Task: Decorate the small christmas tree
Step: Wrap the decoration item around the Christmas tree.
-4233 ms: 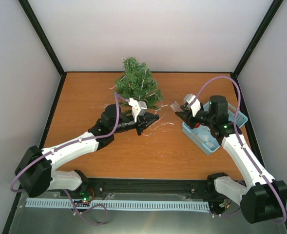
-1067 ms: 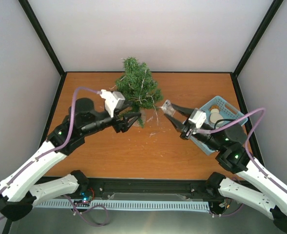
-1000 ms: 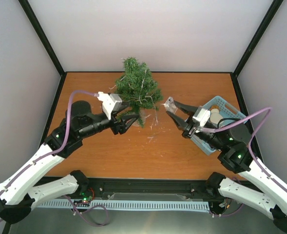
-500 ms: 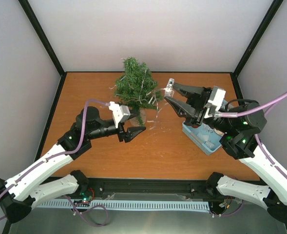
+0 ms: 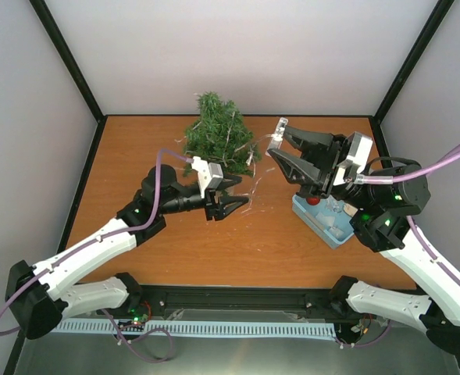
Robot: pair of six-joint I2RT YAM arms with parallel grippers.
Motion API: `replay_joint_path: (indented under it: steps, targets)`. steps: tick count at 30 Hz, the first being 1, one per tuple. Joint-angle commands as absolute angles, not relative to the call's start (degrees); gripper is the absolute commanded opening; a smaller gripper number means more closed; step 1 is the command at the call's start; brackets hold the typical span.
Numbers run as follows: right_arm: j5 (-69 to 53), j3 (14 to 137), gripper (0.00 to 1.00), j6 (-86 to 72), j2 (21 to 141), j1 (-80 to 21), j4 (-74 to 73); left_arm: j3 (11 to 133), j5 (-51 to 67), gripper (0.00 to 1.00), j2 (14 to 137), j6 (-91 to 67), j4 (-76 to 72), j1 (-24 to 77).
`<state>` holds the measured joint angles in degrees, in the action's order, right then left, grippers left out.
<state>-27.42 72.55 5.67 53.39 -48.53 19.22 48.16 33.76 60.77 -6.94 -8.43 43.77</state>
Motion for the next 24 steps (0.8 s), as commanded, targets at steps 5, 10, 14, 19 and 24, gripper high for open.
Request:
replay_joint_path:
  steps: [5, 10, 14, 19, 24]
  targets:
    - [-26.45, 71.36, 0.08, 3.95, 53.13, -48.96, 22.97, 51.57, 33.13, 0.67, 63.28, -7.08, -15.86, 43.76]
    - [-25.80, 70.30, 0.08, 3.78, 53.32, -48.98, 23.86, 53.17, 34.64, 0.67, 65.53, -8.43, -17.10, 43.71]
    - [-25.16, 69.51, 0.08, 3.51, 53.61, -48.98, 24.28, 54.61, 34.68, 0.67, 66.85, -8.69, -17.69, 43.77]
    - [-24.66, 67.70, 0.08, 1.89, 53.84, -49.03, 26.78, 56.78, 35.36, 0.63, 69.42, -8.66, -17.34, 43.77]
    - [-23.58, 67.22, 0.08, 2.35, 53.39, -48.99, 26.37, 56.51, 36.60, 0.25, 70.10, -8.00, -16.39, 43.86]
